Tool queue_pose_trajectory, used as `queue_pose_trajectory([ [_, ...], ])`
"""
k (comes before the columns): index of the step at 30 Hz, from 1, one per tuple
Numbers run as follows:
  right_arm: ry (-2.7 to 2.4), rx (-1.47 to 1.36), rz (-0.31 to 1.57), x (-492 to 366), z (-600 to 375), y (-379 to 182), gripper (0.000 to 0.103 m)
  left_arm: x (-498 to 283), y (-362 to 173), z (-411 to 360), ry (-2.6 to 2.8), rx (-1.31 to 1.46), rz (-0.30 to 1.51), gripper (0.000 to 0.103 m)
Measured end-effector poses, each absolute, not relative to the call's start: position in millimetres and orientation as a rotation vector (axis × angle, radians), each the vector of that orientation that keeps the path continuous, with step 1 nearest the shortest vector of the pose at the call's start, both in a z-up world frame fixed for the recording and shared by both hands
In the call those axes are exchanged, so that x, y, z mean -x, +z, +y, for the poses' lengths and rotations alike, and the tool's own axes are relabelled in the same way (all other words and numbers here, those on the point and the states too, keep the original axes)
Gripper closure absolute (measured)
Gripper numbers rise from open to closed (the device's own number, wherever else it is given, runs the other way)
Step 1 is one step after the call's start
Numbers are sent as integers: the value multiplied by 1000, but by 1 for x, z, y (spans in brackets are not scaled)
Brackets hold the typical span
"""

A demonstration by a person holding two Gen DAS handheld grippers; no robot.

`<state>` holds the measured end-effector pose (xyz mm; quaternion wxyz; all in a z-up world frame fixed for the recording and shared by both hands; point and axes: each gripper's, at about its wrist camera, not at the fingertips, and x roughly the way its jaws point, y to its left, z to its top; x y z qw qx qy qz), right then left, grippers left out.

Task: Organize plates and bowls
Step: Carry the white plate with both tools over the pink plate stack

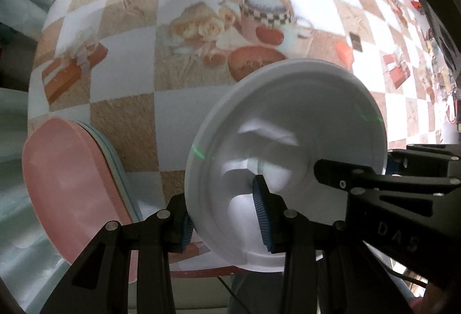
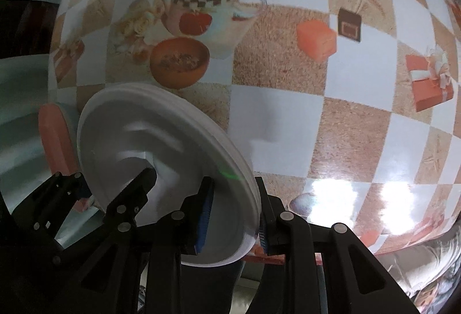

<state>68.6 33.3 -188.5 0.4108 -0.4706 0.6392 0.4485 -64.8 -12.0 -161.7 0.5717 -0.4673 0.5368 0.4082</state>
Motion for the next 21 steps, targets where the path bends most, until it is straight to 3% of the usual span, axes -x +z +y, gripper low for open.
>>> queue_pose_trajectory([
  [13,1230,1214,1511,-25,44,-122,73,115,-95,-32,1093,1059,1126,63],
  [21,1345,1309,1465,40,45,-110,73,158,-101,-38,1222,1135,1063,63],
])
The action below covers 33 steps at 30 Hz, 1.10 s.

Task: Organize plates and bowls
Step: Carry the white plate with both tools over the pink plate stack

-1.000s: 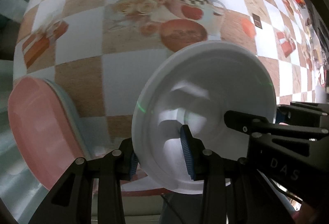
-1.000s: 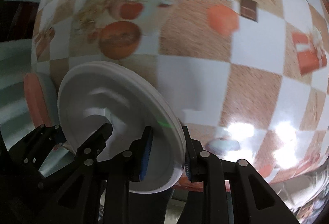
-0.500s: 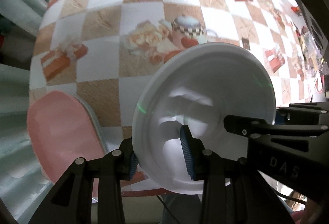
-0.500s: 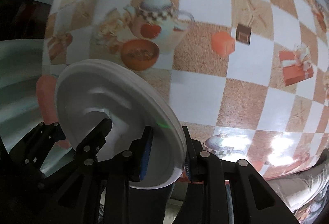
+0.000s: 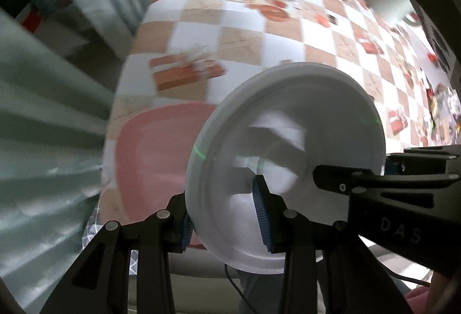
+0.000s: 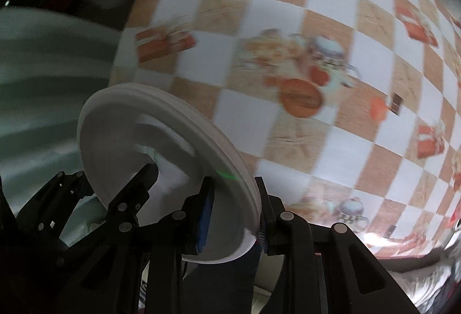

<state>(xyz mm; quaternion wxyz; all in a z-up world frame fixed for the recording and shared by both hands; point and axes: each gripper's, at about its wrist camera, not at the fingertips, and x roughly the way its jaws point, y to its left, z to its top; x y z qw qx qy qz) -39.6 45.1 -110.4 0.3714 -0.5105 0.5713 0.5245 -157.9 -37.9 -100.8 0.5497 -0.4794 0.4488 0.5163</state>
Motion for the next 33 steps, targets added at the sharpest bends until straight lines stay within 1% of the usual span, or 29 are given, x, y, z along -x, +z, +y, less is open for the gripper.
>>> queue_pose_trajectory([
  [9,1424,1422,1398,101,46,-110,73,209,-97,-53,1325,1212,1012,63],
  [13,1440,1448,1384,113,56,-118,73,223,-100,-54,1349,1234,1002,63],
  [20,1456,1475,1378,123,60,-128,73,237,-110,-56,1371,1270,990,63],
  [33,1442,1490,1388,128,59,-143,73,237,-117,-54,1377,1267,1017,63],
])
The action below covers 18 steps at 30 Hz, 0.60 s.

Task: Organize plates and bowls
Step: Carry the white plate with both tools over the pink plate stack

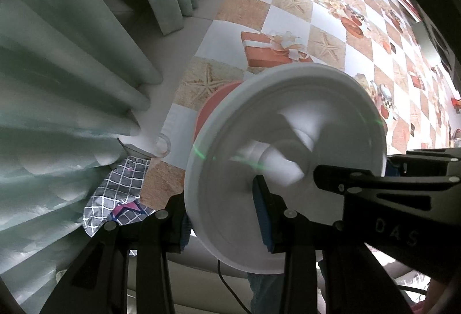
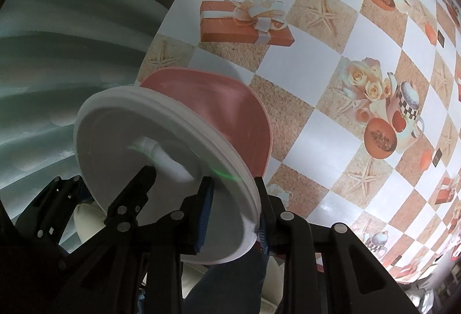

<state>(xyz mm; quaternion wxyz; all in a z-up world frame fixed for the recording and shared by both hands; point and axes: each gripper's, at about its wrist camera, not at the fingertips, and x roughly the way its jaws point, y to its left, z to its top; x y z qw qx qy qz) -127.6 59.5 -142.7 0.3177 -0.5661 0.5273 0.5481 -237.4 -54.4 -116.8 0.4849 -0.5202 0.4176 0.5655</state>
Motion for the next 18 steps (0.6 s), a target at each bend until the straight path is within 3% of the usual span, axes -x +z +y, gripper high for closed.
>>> queue_pose_trajectory([
  [18,1456,1501,1371,130,56,-146,73,238,-116,-55,1387,1266,1017,63],
])
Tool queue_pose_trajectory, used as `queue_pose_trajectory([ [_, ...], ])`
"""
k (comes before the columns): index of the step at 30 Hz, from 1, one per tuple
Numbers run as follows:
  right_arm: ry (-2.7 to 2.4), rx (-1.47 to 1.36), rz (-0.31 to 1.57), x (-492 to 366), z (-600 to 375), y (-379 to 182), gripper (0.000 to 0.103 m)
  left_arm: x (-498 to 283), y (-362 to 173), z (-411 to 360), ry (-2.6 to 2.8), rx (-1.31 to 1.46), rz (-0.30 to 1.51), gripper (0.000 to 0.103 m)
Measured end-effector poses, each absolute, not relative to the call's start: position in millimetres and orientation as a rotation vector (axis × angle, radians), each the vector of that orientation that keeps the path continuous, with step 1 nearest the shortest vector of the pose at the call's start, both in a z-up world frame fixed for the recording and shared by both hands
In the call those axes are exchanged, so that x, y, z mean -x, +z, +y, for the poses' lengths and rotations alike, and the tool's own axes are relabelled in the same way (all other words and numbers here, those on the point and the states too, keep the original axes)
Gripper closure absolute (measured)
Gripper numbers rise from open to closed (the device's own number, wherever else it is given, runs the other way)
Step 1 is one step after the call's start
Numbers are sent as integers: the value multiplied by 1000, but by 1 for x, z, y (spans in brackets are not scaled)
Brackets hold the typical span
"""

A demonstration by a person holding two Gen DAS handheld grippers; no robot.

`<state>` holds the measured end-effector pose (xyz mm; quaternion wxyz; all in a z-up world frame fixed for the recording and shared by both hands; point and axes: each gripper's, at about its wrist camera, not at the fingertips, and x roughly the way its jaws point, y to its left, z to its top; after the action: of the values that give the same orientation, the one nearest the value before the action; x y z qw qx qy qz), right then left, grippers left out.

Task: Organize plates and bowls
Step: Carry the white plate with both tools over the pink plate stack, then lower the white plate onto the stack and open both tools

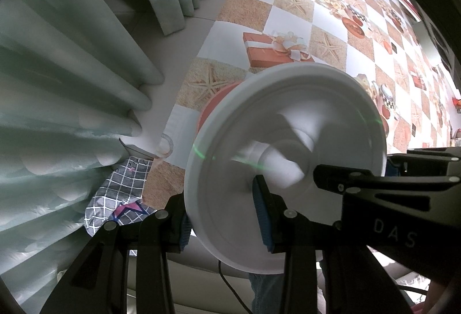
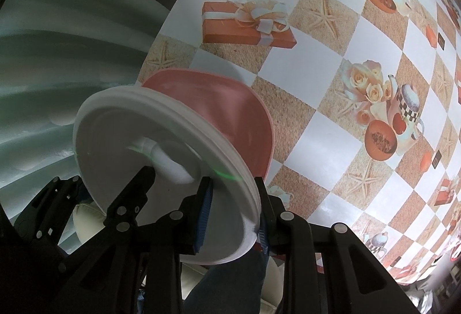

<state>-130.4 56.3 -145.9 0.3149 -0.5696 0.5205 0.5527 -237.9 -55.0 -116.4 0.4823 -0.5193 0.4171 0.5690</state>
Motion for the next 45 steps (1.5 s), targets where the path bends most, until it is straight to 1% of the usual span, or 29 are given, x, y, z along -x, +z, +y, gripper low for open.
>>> queue_pose_trajectory([
  [8,1477,1507,1343,134,53,-140,73,240,-113,-55,1400,1261,1016,63],
  [18,1468,1529,1339,133,51,-141,73,241,-122,-52,1381,1271,1024,62],
  [20,1475,1531,1338,134,51,-141,73,240,-124,-52,1386,1270,1028,58],
  [22,1482,1537,1329,135,51,-139,73,238,-125,-53,1390,1262,1033,51],
  [24,1487,1537,1315,136,50,-137,72,236,-122,-53,1402,1242,1023,37],
  [26,1493,1537,1298,135,49,-134,72,235,-119,-53,1420,1221,1020,30],
  [27,1498,1531,1297,134,49,-133,70,235,-118,-53,1427,1211,1020,26],
  [28,1494,1531,1293,133,49,-131,66,236,-117,-53,1431,1211,1018,25],
  [29,1490,1527,1286,131,49,-130,51,236,-117,-53,1433,1215,1016,25],
  [30,1490,1515,1277,128,50,-127,33,239,-117,-53,1437,1223,1004,24],
  [31,1494,1501,1273,126,51,-124,28,241,-116,-53,1442,1226,985,22],
  [32,1498,1489,1267,123,51,-121,25,244,-114,-55,1447,1229,965,19],
  [34,1494,1478,1267,117,52,-116,25,247,-112,-56,1450,1237,947,14],
  [36,1488,1468,1277,111,53,-112,25,249,-110,-56,1440,1248,936,0],
  [37,1485,1462,1280,108,53,-110,22,249,-109,-56,1432,1251,932,0],
  [38,1477,1466,1294,106,55,-110,3,249,-107,-57,1420,1252,924,0],
  [39,1469,1475,1307,104,54,-109,0,248,-104,-58,1407,1249,912,0],
  [45,1508,1438,1290,92,46,-86,0,236,-84,-65,1345,1191,918,0],
])
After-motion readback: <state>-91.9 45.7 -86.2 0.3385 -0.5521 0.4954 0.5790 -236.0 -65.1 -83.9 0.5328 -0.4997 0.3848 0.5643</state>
